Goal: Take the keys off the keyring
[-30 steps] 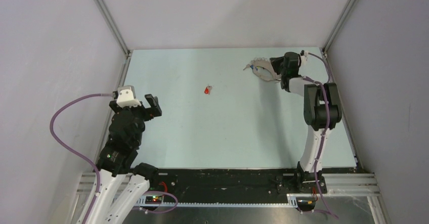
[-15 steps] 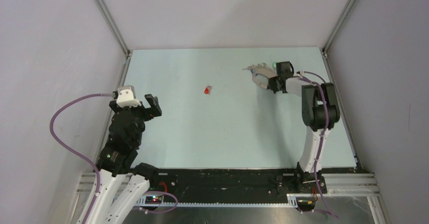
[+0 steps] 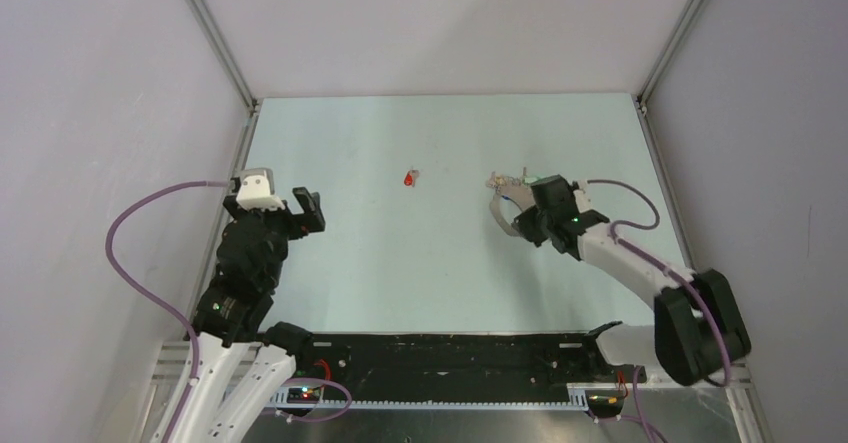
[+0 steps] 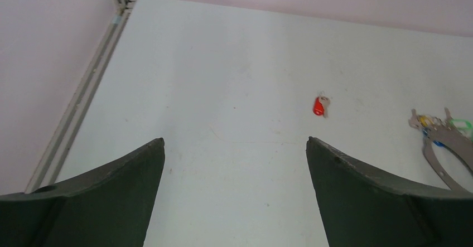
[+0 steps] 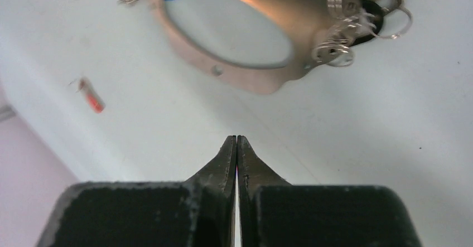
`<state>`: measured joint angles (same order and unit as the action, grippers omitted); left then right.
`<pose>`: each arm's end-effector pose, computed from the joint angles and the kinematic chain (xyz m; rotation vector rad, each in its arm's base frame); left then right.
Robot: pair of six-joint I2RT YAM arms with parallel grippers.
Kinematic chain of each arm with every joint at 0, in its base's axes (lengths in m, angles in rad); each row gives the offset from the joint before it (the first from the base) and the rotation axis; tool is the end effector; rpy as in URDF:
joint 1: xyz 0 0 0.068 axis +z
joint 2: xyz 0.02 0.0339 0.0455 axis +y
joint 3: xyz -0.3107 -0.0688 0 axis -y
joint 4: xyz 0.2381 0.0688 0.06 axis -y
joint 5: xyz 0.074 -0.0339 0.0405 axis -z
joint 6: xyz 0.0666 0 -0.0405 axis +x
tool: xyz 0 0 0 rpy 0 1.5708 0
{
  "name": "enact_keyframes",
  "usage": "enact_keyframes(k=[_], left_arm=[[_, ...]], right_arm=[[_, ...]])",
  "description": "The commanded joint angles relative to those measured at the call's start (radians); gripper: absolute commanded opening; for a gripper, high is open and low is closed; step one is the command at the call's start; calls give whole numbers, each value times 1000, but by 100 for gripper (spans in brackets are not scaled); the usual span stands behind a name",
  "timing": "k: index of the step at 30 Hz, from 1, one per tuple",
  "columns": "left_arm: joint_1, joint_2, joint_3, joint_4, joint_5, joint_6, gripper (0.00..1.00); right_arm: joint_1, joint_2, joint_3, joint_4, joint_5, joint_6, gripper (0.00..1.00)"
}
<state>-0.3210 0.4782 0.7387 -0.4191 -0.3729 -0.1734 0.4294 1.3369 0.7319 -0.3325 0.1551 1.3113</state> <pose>0.0960 -0.0063 0.3543 -0.1471 1.7123 -0.0437 0.2413 0.0992 0.2170 1.1565 2.2972 0.5153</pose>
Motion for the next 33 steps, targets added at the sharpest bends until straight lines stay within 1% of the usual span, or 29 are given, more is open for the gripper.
enact_keyframes(k=[1,2,3,4,5,6,8,9,11,12,13,14,15,16,17,18,19,20,21,22,23,24,25,28,31,32,33], left_arm=[[7,32,-1,39,163,36,100],[7,40,3,39,208,33,100],[7,62,7,39,222,27,100],[7,73,18,39,244,18,100],[7,95,23,38,253,14,100],[8,107,34,38,272,6,100],[7,129,50,38,312,-21,100],[7,137,54,36,364,-41,100],[-3,141,42,45,443,-155,100],[-18,146,30,73,448,-258,100],[-71,163,2,94,433,-330,100],[-117,196,-9,140,405,-348,100],[-216,222,-19,157,302,-355,100],[-269,284,-17,194,257,-352,100],[-353,320,-5,214,187,-347,100],[-383,397,3,255,168,-349,100],[-417,437,18,283,164,-363,100],[-424,524,22,348,175,-377,100],[-430,565,32,381,208,-408,100],[-433,655,37,462,227,-423,100],[-433,703,60,516,267,-445,98],[-434,788,79,533,310,-450,96],[-437,868,115,556,325,-452,92],[-438,997,184,611,388,-472,89],[-439,1147,252,642,440,-484,86],[-439,1174,283,644,461,-489,83],[-438,1228,297,646,469,-491,82]], right_arm=[[-74,-184,-6,93,7,-302,2],[-97,-206,-6,95,19,-344,13],[-143,-244,-6,90,29,-408,42],[-170,-259,-6,81,43,-437,54],[-226,-281,-6,83,45,-504,71],[-252,-287,-7,93,33,-536,78],[-339,-284,-7,114,4,-641,84],[-356,-267,-7,131,-27,-656,86],[-391,-218,-6,156,-71,-686,95],[-405,-199,-4,164,-80,-696,98],[-409,-158,1,170,-90,-702,99],[-412,-137,4,173,-92,-718,99],[-411,-94,9,183,-95,-726,99],[-408,-50,13,188,-96,-738,98],[-405,-31,22,192,-96,-740,97],[-398,9,28,194,-99,-751,95],[-392,28,41,198,-107,-757,94],[-376,64,48,197,-108,-766,93],[-368,82,62,193,-103,-769,92],[-351,115,68,195,-102,-773,92],[-342,133,78,195,-112,-773,92],[-337,164,83,194,-129,-771,92],[-334,192,86,196,-137,-763,91],[-318,242,90,209,-217,-744,90],[-273,274,91,216,-249,-733,85],[-263,275,91,210,-254,-731,83],[-243,272,91,204,-256,-727,79]])
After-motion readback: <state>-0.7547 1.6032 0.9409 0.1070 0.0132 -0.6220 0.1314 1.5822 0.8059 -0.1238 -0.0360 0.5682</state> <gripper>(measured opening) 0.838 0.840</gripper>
